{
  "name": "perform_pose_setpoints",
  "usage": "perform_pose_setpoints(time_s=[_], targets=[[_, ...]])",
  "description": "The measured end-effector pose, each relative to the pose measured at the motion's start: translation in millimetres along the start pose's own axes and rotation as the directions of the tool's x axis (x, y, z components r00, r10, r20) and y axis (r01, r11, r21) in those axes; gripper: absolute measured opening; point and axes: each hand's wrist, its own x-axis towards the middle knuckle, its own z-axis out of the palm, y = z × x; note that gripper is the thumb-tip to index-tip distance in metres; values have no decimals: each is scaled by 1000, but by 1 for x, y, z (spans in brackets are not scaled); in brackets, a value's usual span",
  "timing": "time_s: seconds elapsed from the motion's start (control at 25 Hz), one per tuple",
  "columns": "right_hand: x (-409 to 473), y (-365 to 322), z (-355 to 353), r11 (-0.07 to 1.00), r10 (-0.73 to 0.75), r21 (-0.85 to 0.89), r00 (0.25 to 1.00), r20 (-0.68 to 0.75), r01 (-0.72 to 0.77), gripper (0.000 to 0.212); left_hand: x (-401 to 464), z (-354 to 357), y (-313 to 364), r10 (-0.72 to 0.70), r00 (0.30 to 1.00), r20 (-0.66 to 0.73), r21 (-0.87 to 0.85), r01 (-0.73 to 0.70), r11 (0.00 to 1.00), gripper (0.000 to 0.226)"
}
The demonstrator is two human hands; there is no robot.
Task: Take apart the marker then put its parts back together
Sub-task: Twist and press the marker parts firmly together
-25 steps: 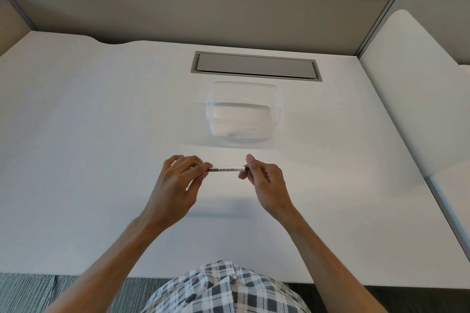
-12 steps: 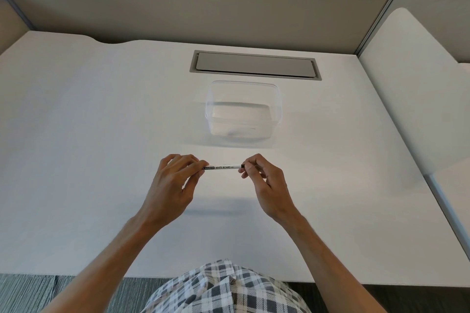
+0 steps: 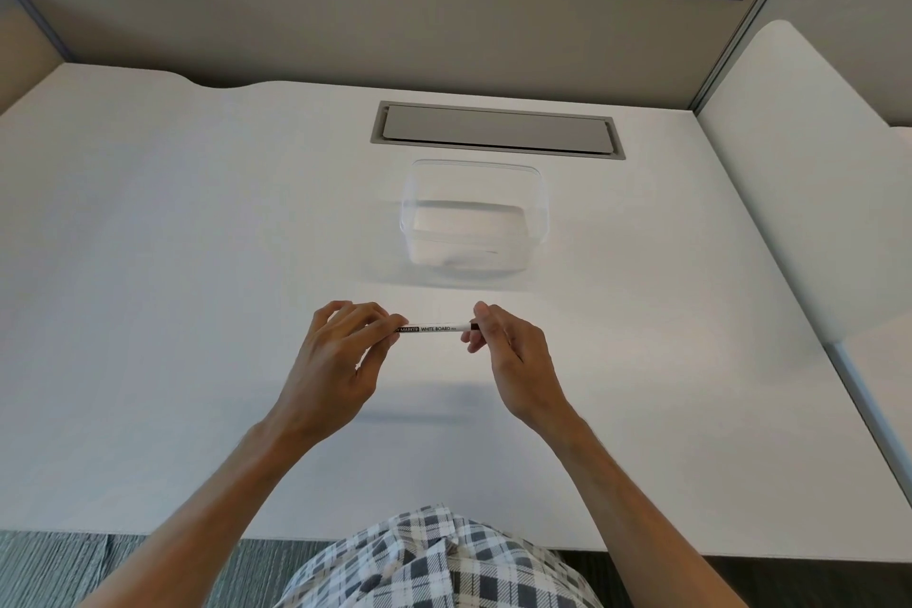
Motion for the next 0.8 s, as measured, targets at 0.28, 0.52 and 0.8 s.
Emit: perform_pose_setpoints(time_s=[0.28, 0.52, 0.8], targets=[[-3, 0, -7, 963, -194, -180, 980, 55, 201, 16, 3, -6, 4, -34, 998, 56, 49, 31, 998, 22], [-5, -2, -6, 889, -299, -328, 948, 112, 320, 23, 7, -12, 10, -57, 994, 89, 93, 49, 994, 30], [-5, -16, -4, 953, -255, -145, 963, 81, 265, 29, 14, -12, 18, -6, 1000, -7, 151, 7, 988, 31]])
